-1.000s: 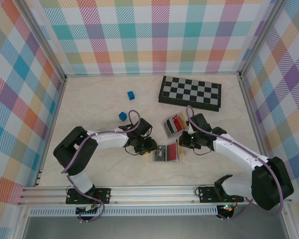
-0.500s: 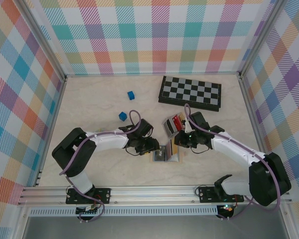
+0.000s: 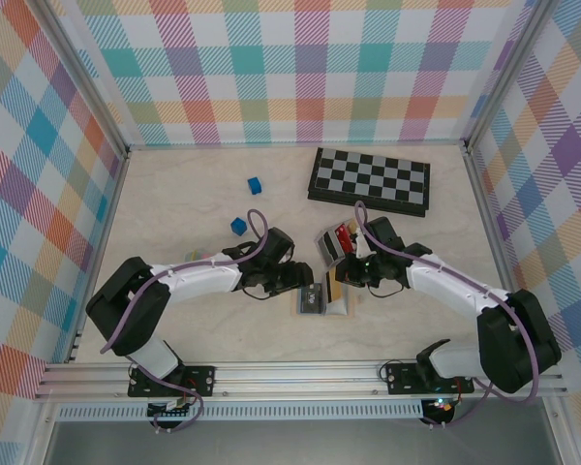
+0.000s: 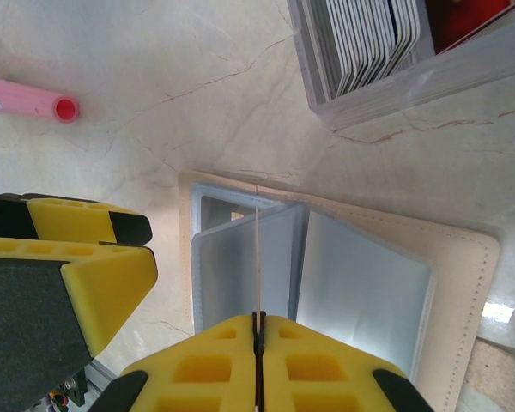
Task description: Put the credit cards into the card holder
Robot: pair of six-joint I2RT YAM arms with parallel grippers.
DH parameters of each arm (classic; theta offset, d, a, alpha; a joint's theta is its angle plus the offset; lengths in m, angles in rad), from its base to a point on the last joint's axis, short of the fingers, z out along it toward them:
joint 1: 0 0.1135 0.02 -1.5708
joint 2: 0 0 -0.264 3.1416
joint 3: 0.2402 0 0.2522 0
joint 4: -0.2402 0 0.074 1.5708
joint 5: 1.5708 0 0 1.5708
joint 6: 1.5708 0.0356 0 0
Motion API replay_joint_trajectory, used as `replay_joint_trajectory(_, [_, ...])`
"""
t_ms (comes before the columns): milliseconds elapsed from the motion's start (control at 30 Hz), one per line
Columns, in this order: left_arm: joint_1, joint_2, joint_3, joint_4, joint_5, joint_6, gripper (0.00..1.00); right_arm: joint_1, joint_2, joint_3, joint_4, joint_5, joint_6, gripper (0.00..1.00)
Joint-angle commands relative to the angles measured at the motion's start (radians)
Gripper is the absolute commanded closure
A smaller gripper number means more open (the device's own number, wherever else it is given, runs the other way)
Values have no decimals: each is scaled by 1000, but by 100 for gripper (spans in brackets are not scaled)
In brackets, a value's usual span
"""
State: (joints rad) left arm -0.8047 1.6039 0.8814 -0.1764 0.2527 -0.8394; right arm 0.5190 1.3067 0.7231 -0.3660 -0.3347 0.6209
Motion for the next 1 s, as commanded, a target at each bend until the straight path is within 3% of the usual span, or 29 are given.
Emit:
replay_joint_trajectory(0, [-15, -16, 13, 13, 10, 20, 37, 6, 2, 18, 8, -8, 8, 92])
replay_joint_trajectory(567, [-15, -72, 11, -45, -93, 17, 34, 6, 24, 22, 21, -29, 10, 92])
replay_joint_trajectory(700, [-15, -74, 11, -53, -97, 18, 34, 6, 9, 37, -52, 60, 3, 92])
replay_joint_trajectory(867, [-14, -85, 2, -86, -135, 17, 34, -6, -72, 83, -287, 368, -13, 92])
replay_joint_trajectory(967, [-13, -79, -8, -86, -141, 6, 34, -13, -148, 79, -294, 389, -33, 92])
